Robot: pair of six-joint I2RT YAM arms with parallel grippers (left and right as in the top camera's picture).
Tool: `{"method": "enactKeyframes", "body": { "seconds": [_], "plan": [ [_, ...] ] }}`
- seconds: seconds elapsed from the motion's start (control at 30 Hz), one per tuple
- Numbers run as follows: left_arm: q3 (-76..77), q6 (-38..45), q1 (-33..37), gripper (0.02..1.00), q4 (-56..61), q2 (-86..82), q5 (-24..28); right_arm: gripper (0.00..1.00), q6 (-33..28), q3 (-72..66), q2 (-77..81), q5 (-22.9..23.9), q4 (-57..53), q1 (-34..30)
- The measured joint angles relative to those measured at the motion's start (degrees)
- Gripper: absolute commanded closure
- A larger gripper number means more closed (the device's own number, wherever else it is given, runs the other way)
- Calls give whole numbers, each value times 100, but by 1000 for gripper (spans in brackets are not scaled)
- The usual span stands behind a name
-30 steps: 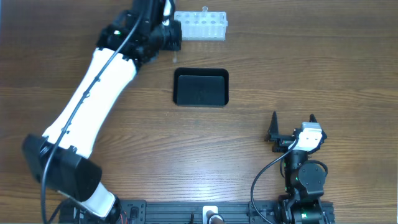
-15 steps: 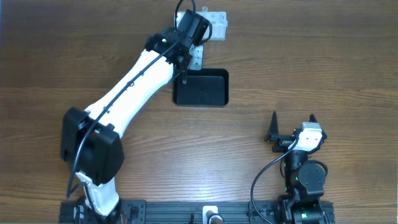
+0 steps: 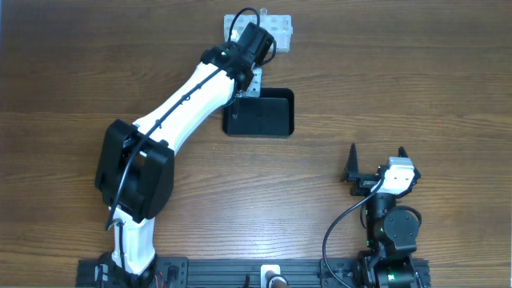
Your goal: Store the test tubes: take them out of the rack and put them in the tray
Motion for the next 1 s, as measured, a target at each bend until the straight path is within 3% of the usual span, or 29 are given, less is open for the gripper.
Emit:
{"method": "enactKeyframes", "body": {
  "seconds": [1.0],
  "plan": [
    [-243,-323,131,919,109,243,258,7,-2,0,0,0,0,0]
  ]
}}
